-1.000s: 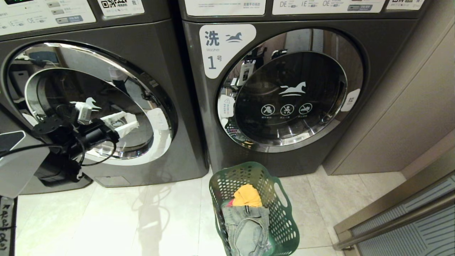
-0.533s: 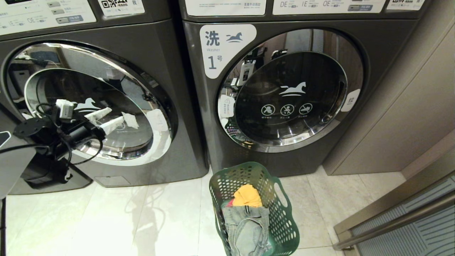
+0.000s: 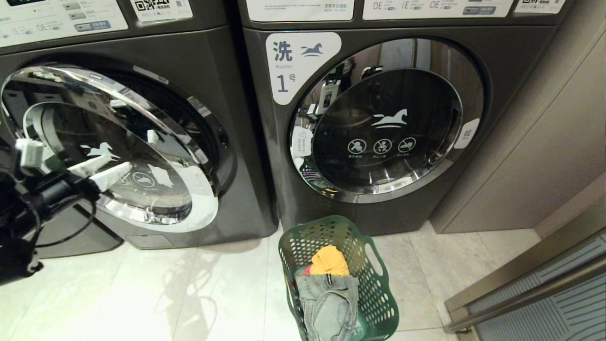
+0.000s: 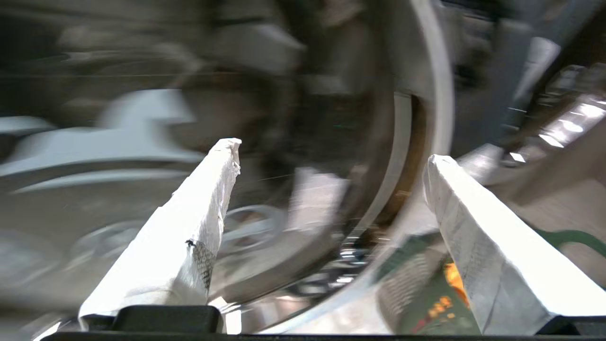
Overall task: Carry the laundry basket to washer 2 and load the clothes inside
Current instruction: Open the lid of the washing machine
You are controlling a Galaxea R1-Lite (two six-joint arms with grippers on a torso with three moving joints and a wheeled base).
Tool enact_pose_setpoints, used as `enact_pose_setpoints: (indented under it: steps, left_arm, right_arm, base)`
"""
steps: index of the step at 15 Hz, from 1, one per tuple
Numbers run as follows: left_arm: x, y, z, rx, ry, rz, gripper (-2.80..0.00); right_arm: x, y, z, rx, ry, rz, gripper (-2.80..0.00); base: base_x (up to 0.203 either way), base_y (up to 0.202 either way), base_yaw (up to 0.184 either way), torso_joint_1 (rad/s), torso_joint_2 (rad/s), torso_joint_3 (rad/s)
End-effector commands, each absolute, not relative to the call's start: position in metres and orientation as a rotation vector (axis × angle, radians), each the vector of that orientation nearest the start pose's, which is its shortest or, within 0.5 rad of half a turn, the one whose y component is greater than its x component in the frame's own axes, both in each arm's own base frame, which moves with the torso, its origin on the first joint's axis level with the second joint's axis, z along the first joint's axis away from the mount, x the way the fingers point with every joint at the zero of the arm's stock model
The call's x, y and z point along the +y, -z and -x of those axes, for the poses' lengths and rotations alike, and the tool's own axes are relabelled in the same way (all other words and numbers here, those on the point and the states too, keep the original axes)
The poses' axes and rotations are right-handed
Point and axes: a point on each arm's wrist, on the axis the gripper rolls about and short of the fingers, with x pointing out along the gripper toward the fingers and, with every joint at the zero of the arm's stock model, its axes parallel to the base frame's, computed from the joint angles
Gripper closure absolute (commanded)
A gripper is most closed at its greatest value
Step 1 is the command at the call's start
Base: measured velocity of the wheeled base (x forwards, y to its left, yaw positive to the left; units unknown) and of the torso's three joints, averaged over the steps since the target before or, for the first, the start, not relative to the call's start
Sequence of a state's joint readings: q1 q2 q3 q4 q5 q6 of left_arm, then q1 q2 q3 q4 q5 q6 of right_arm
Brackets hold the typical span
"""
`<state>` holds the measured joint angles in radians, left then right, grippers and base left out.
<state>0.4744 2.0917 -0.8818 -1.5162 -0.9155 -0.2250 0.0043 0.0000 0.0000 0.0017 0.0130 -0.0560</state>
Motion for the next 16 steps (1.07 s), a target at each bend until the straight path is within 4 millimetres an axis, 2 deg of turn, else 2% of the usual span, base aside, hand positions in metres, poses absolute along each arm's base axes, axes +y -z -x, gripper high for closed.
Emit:
enact_pose_setpoints:
  steps: [1,3,5,12,14,16]
  left_arm:
    - [0.179,-0.171,-0.293,-0.208,0.336,-0.011,-2.80]
    - [0.195,-0.174,-0.278,-0.210,0.272,-0.018,-2.80]
    - [0.203,-0.174,-0.273,-0.211,0.243,-0.019,-2.80]
    - [0.206,-0.177,-0.269,-0.218,0.226,-0.029,-2.80]
    - [0.210,-0.189,-0.261,-0.242,0.206,-0.053,-2.80]
    - [0.206,-0.190,-0.254,-0.238,0.201,-0.041,-2.80]
  right_arm:
    - [0.000,-0.075,0.023,0.003,-0.019,0.057,0.00]
    - [0.000,-0.075,0.023,0.003,-0.019,0.057,0.00]
    - [0.000,-0.075,0.023,0.003,-0.019,0.057,0.00]
    - [0.000,-0.075,0.023,0.003,-0.018,0.057,0.00]
    - [0.000,-0.075,0.023,0.003,-0.018,0.057,0.00]
    - [0.000,-0.075,0.023,0.003,-0.019,0.057,0.00]
  base:
    - [0.000,0.000,0.000,0.000,0.00,0.000]
    - [0.000,0.000,0.000,0.000,0.00,0.000]
    - [0.000,0.000,0.000,0.000,0.00,0.000]
    - [0.000,0.000,0.000,0.000,0.00,0.000]
    - [0.000,0.000,0.000,0.000,0.00,0.000]
    - [0.000,0.000,0.000,0.000,0.00,0.000]
